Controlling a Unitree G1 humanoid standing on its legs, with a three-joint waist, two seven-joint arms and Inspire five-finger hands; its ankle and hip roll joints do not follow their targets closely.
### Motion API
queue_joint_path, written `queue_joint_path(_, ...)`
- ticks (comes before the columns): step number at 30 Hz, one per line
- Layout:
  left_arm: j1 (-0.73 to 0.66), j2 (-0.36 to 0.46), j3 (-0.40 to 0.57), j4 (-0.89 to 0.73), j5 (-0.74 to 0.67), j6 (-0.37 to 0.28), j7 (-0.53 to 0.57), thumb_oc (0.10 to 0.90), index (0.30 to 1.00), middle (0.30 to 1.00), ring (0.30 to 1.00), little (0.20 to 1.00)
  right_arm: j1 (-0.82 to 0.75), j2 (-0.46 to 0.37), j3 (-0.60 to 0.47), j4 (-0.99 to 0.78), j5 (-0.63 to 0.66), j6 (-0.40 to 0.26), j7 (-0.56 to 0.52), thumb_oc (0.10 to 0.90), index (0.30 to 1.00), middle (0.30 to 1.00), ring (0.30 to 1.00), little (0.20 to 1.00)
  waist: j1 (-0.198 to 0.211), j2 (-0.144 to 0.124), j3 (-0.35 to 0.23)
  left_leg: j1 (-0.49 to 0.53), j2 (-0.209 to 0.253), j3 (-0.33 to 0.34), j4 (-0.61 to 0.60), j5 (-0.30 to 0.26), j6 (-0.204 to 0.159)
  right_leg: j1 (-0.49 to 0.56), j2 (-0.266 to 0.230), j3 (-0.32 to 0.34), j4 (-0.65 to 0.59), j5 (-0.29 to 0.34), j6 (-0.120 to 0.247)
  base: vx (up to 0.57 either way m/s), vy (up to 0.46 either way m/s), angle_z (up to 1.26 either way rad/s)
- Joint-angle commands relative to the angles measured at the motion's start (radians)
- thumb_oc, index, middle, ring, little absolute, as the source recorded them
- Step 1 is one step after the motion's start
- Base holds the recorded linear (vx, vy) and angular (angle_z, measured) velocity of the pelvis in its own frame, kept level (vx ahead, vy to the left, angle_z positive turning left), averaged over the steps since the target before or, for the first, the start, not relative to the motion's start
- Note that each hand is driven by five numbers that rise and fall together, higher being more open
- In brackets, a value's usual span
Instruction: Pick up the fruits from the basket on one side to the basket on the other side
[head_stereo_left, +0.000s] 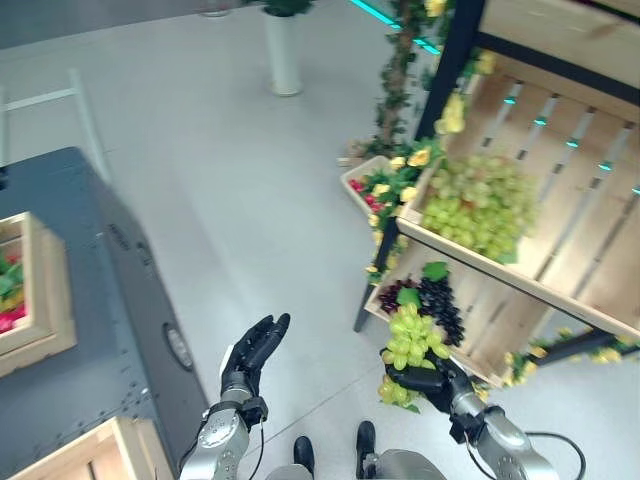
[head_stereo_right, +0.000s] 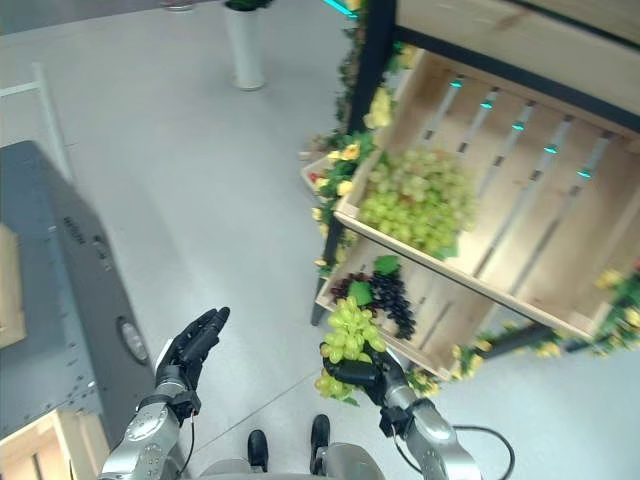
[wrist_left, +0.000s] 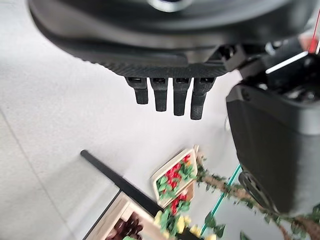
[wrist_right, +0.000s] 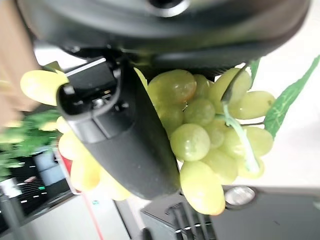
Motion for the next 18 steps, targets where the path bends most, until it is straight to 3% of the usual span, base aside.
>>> queue_joint_path(1, -0.073, 0.042, 0.055, -0.039, -0.037, -0.07, 0.032, 0.8, 0.9, 0.9, 0.9, 0.9, -0.031, -0.007, 0.007, -0.135, -0.055, -0.131, 0.055, 0.4, 0.3, 0.3, 0.3, 0.3, 0.012, -0.018, -0.037, 0.022, -0.074, -0.083, 0.002, -0.108, -0.003, 0.118, -0.058, 0.0, -0.052, 0.029, 0.012, -0.07, -0.183, -0.71)
queue_joint_path(5, -0.091, 0.021, 0.053, -0.021, -0.041, -0.072, 0.084, 0.8, 0.9, 0.9, 0.9, 0.9, -0.076, -0.053, 0.014, -0.135, -0.103, -0.145, 0.054, 0.4, 0.3, 0.3, 0.3, 0.3, 0.048, -0.038, -0.061, 0.018, -0.056, -0.053, 0.002, -0.09, -0.045, 0.24, -0.042, -0.047, -0.334, 0.024, 0.014, -0.08, -0.292, -0.42)
queue_joint_path(10, -0.078, -0.018, 0.054, -0.016, -0.055, -0.047, 0.074, 0.8, 0.9, 0.9, 0.9, 0.9, -0.109, -0.098, -0.026, -0.17, -0.111, -0.104, 0.067, 0.4, 0.3, 0.3, 0.3, 0.3, 0.041, -0.048, -0.075, 0.024, -0.036, -0.037, 0.002, -0.079, -0.071, 0.245, -0.007, -0.024, -0.367, 0.015, -0.008, -0.06, -0.224, -0.32)
queue_joint_path(12, -0.05, -0.044, 0.032, -0.022, -0.058, -0.054, 0.044, 0.8, 0.9, 0.9, 0.9, 0.9, -0.09, -0.151, -0.091, -0.218, -0.108, -0.112, 0.08, 0.4, 0.3, 0.3, 0.3, 0.3, 0.035, -0.074, -0.062, -0.057, -0.03, -0.058, 0.212, -0.115, -0.091, 0.253, 0.003, 0.008, -0.367, 0.016, -0.045, -0.1, -0.229, 0.02)
queue_joint_path(14, -0.047, -0.058, 0.032, -0.018, -0.075, -0.062, 0.025, 0.8, 0.9, 0.9, 0.9, 0.9, -0.128, -0.196, -0.114, -0.204, -0.084, -0.12, 0.097, 0.4, 0.3, 0.3, 0.3, 0.3, 0.047, -0.086, -0.049, -0.111, -0.044, -0.129, 0.332, -0.142, -0.089, 0.241, -0.009, 0.036, -0.367, 0.028, -0.055, -0.19, -0.04, -0.09)
queue_joint_path(15, -0.047, -0.062, 0.028, -0.019, -0.082, -0.07, 0.019, 0.8, 0.9, 0.9, 0.9, 0.9, -0.161, -0.21, -0.11, -0.188, -0.085, -0.128, 0.099, 0.4, 0.3, 0.3, 0.3, 0.3, 0.057, -0.084, -0.048, -0.099, -0.057, -0.165, 0.283, -0.149, -0.087, 0.238, -0.014, 0.046, -0.367, 0.031, -0.049, -0.18, 0.079, -0.43)
queue_joint_path(18, -0.08, -0.055, -0.006, -0.023, -0.058, -0.056, 0.048, 0.8, 0.9, 0.9, 0.9, 0.9, -0.212, -0.195, -0.091, -0.18, -0.099, -0.125, 0.096, 0.4, 0.3, 0.3, 0.3, 0.3, 0.044, -0.052, -0.062, 0.014, -0.044, -0.137, 0.081, -0.112, -0.068, 0.245, -0.007, 0.041, -0.363, 0.023, -0.039, -0.05, 0.154, -0.68)
